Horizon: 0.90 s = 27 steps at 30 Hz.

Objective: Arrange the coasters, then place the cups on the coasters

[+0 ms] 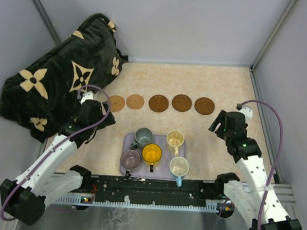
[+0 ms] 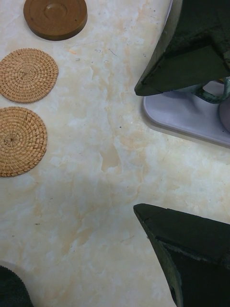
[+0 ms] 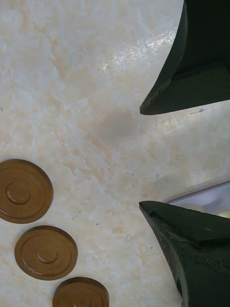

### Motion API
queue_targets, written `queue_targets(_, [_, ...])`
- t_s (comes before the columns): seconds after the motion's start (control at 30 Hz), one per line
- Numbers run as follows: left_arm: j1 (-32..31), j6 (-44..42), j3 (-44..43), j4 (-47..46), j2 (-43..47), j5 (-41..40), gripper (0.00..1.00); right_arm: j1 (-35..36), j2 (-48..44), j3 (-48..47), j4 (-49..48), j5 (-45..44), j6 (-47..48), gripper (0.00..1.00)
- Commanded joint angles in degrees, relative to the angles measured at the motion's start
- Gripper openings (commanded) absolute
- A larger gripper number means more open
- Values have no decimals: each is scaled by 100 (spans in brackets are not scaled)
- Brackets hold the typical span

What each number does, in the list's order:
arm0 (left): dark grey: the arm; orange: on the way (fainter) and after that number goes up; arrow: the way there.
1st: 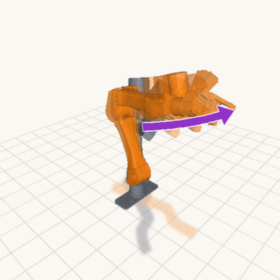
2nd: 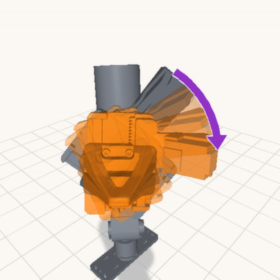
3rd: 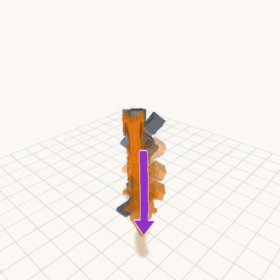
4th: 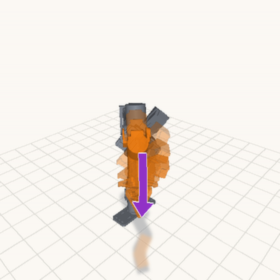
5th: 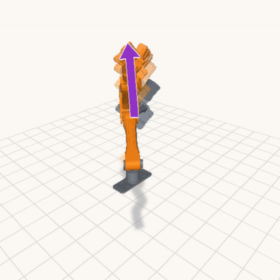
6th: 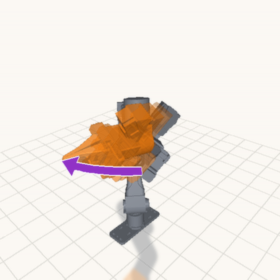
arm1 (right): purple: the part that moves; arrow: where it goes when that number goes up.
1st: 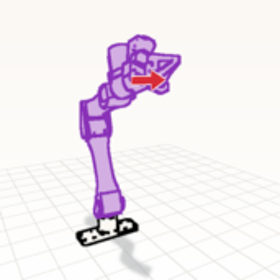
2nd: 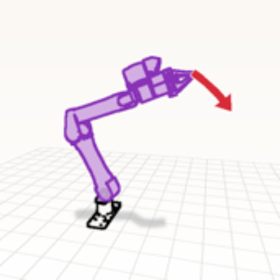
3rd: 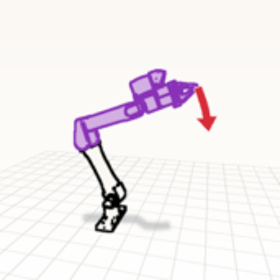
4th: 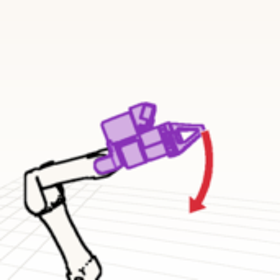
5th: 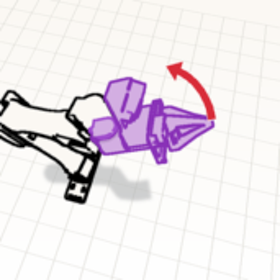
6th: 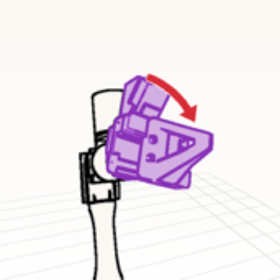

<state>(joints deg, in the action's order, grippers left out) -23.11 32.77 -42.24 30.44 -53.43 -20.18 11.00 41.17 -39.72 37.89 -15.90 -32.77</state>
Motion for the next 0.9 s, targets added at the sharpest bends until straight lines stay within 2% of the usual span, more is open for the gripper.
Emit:
queue_targets(0.0, [-20,-119,131,-162,391,45,100,-22,65,46,-332,21,-49,77])
queue_targets(0.03, [-23,-144,190,-173,496,23,100,-20,67,64,-316,9,-116,80])
queue_targets(0.1, [-26,-144,252,-177,644,-23,100,-24,47,87,-278,-64,-224,97])
queue_targets(0.13, [-22,-134,259,-178,702,-29,100,-20,42,88,-254,-92,-251,99])
queue_targets(0.5, [-24,-32,234,-109,846,-86,100,-19,-3,-197,285,-590,-148,99])
queue_targets(0.73, [-26,23,289,-150,687,98,100,-7,-170,-75,175,394,7,98])
queue_targets(0.87, [-21,54,361,-223,675,209,100,216,-540,-107,444,399,-132,91])
